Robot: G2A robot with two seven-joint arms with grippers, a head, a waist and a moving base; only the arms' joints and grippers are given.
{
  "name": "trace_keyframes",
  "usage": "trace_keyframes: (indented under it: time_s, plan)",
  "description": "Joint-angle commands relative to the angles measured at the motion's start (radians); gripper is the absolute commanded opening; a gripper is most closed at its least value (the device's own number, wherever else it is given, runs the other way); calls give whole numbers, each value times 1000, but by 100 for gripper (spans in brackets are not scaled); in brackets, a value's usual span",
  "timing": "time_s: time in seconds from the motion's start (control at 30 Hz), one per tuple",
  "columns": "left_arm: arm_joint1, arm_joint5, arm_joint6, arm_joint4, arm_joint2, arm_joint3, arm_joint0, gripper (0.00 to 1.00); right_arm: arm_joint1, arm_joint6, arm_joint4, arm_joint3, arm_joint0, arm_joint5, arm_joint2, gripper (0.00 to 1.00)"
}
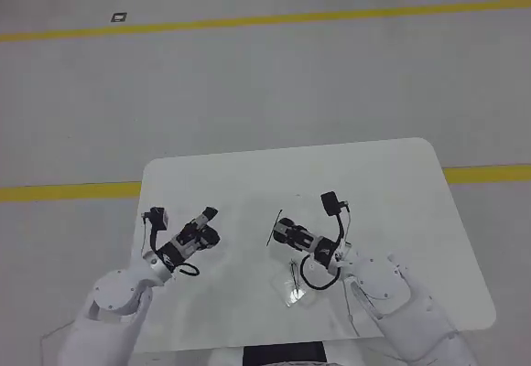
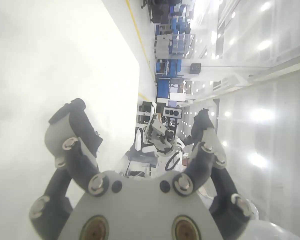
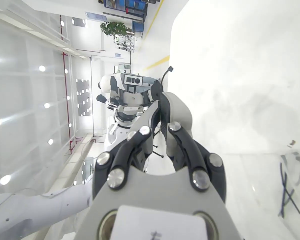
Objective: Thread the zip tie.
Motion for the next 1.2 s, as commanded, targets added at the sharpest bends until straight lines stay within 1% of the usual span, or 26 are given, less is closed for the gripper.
trace_keyframes:
  time_s: [0.0, 0.03, 0.07, 0.37, 0.4, 0.43, 0.5, 0.57, 0.7, 0.83, 0.87, 0.93, 1.17]
  plan:
    - [1, 2, -36, -31, 11, 9, -5, 100, -5, -37, 20, 5, 2, 10, -13, 0]
    - [1, 7, -61, -49, 17, 11, -8, 100, -9, -62, 43, 10, 2, 20, -21, 0]
    - [3, 2, -84, -45, 18, 10, -12, 100, -11, -71, 53, 13, 4, 28, -27, 0]
    - [4, -3, -83, -39, 16, 10, -13, 100, -12, -75, 54, 14, 7, 31, -31, 0]
    - [4, -4, -76, -22, 22, 11, -15, 100, -12, -80, 53, 15, 7, 30, -32, 0]
    - [4, -11, -77, -10, 31, 11, -15, 100, -13, -91, 53, 15, 5, 28, -35, 0]
    - [3, -34, -95, -41, 53, 13, -13, 100, -17, -122, 46, 18, 5, 31, -48, 0]
    - [2, -65, -105, -48, 65, 19, -13, 100, -21, -162, 47, 21, 3, 34, -61, 0]
    - [0, -121, -90, -64, 93, 35, -19, 100, -33, -241, 65, 31, 5, 39, -88, 0]
    - [-3, -158, -77, -77, 117, 51, -33, 100, -42, -312, 85, 34, -1, 38, -108, 0]
    - [-4, -160, -73, -86, 125, 54, -35, 100, -44, -322, 91, 34, -2, 38, -112, 0]
    - [-5, -167, -50, -92, 126, 56, -38, 100, -46, -330, 92, 33, -2, 38, -116, 0]
    - [-5, -167, -50, -92, 126, 56, -38, 100, -46, -330, 92, 33, -2, 38, -116, 0]
